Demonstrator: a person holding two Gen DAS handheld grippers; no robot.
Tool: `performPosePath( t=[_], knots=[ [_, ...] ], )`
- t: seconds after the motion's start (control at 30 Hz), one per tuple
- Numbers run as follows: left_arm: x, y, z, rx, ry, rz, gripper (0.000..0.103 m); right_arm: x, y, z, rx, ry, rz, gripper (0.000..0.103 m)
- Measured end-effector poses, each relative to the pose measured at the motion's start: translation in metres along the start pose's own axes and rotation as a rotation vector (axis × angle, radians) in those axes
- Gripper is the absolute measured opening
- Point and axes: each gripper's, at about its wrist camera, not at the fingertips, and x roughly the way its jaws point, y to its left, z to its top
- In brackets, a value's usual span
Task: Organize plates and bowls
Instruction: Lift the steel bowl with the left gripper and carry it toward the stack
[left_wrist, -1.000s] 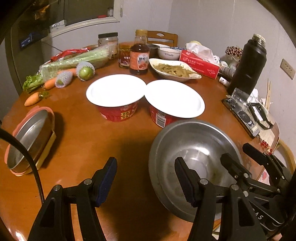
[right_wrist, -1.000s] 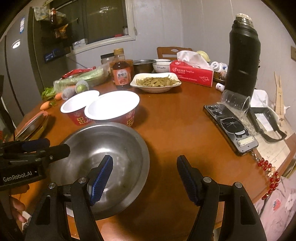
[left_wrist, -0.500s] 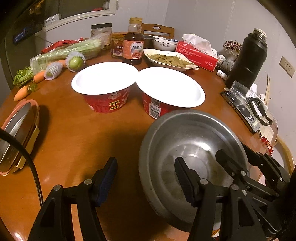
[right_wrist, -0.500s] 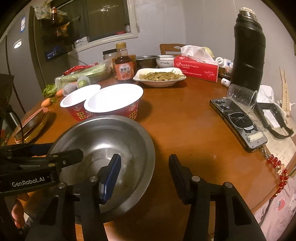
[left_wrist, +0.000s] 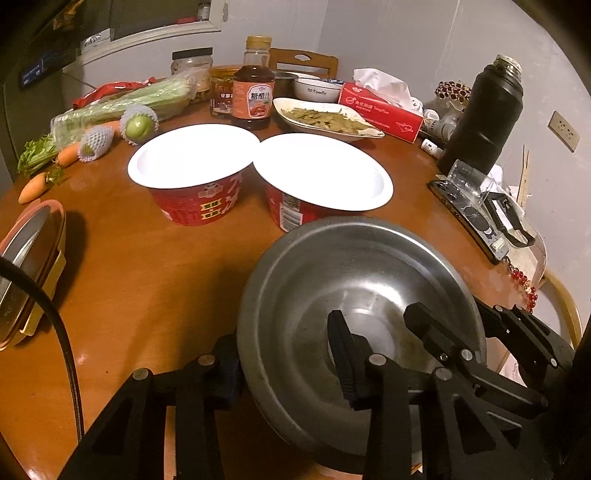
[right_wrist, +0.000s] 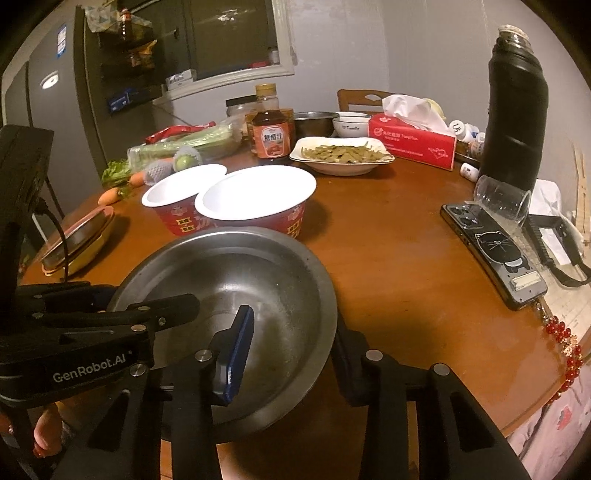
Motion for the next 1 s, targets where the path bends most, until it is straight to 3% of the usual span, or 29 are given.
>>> performPosePath(
  t=[0.6,1.0],
  knots=[
    [-0.065,0.046,-0.01,-0.045,-0.094,0.074,0.041,-0.026,0.063,0.012,-0.078,-0.043,0.079,0.042],
    [-0.061,0.069,-0.025,-0.066,-0.067,0.09,0.041,-0.021,0.092,0.007,-0.141,-0.009,0.091,0.042]
  ],
)
